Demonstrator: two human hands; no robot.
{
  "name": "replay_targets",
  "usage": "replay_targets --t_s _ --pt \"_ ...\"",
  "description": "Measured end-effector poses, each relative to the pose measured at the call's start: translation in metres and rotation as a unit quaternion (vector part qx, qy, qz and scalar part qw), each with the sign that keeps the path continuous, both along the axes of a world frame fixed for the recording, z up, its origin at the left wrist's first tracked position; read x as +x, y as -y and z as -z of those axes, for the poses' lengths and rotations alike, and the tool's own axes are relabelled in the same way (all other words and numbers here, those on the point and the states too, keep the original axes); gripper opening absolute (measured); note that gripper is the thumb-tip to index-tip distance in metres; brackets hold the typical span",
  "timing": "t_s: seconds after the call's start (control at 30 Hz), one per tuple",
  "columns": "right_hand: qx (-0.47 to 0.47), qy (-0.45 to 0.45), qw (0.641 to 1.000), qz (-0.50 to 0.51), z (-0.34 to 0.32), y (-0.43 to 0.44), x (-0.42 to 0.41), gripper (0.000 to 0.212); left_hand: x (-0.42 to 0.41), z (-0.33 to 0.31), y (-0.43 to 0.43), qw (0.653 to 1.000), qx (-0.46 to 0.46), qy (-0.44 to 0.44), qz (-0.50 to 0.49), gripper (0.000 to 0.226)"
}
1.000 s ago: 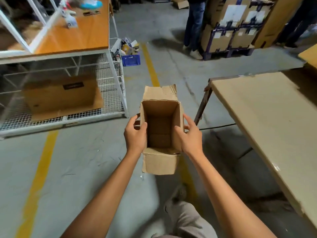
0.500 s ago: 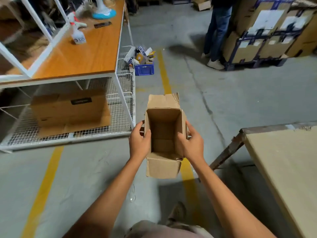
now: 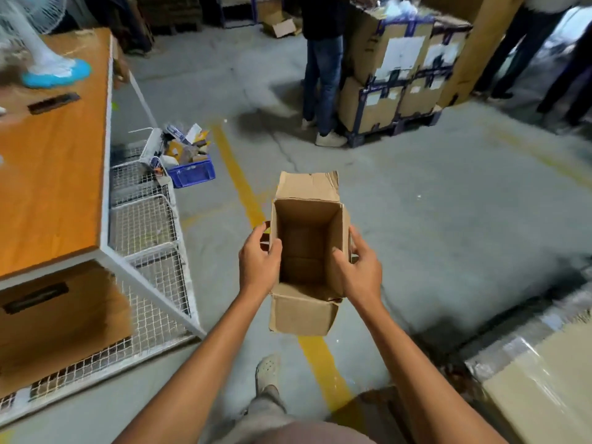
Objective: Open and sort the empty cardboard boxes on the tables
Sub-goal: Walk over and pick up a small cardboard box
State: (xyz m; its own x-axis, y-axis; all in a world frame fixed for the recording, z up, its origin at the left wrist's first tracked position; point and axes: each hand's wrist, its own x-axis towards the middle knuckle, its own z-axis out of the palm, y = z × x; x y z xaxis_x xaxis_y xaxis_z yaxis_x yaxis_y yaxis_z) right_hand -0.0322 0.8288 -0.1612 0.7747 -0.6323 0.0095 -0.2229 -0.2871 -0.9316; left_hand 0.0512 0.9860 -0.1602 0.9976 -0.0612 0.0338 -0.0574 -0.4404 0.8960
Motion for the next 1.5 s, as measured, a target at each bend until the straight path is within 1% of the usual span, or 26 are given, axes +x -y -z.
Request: replay_targets --t_s 0.07,0.2,0.33,0.43,0.57,0.73,0.83,0.97,1.13,1.27,1.37,1.43,1.5 --pt "-0.006 -0.007 0.999 0.037 0.001 0.018 0.033 0.055 0.044 -0.002 0.026 0.999 -0.005 -0.004 0.036 0.039" --pt "-0.007 -0.013 0.994 0.106 -0.005 0.053 0.073 0.054 0.108 -0.01 0.077 0.994 -0.009 -0.007 0.109 0.038" --pt "-0.007 -0.009 0.977 0.214 -0.01 0.115 0.106 0.053 0.166 -0.017 0.161 0.976 -0.008 -0.013 0.218 0.034" --pt "-0.015 -0.006 0.961 0.274 -0.006 0.172 0.125 0.054 0.195 -0.016 0.234 0.962 -0.014 0.007 0.271 0.035" --pt "-0.006 0.013 0.943 0.334 0.001 0.256 0.143 0.059 0.221 -0.012 0.337 0.944 -0.013 0.031 0.328 0.036" --pt "-0.036 0.007 0.922 0.386 -0.014 0.37 0.146 0.06 0.235 -0.02 0.472 0.925 -0.018 0.053 0.376 0.037" --pt "-0.071 0.017 0.907 0.415 -0.036 0.439 0.141 0.062 0.238 -0.039 0.555 0.914 -0.033 0.082 0.395 0.038" --pt "-0.135 0.02 0.879 0.457 -0.072 0.514 0.134 0.066 0.236 -0.073 0.651 0.894 -0.086 0.117 0.424 0.04" --pt "-0.213 0.033 0.837 0.502 -0.118 0.61 0.123 0.074 0.238 -0.124 0.766 0.846 -0.172 0.156 0.481 0.042" --pt "-0.266 0.025 0.797 0.542 -0.166 0.682 0.12 0.077 0.241 -0.17 0.866 0.795 -0.247 0.204 0.514 0.044" --pt "-0.326 0.037 0.76 0.561 -0.205 0.735 0.117 0.082 0.24 -0.209 0.945 0.744 -0.302 0.249 0.541 0.044" --pt "-0.35 0.043 0.731 0.584 -0.231 0.767 0.111 0.086 0.235 -0.236 0.995 0.701 -0.343 0.28 0.559 0.039" --pt "-0.372 0.046 0.702 0.606 -0.254 0.794 0.101 0.089 0.224 -0.261 1.037 0.665 -0.377 0.292 0.575 0.035"
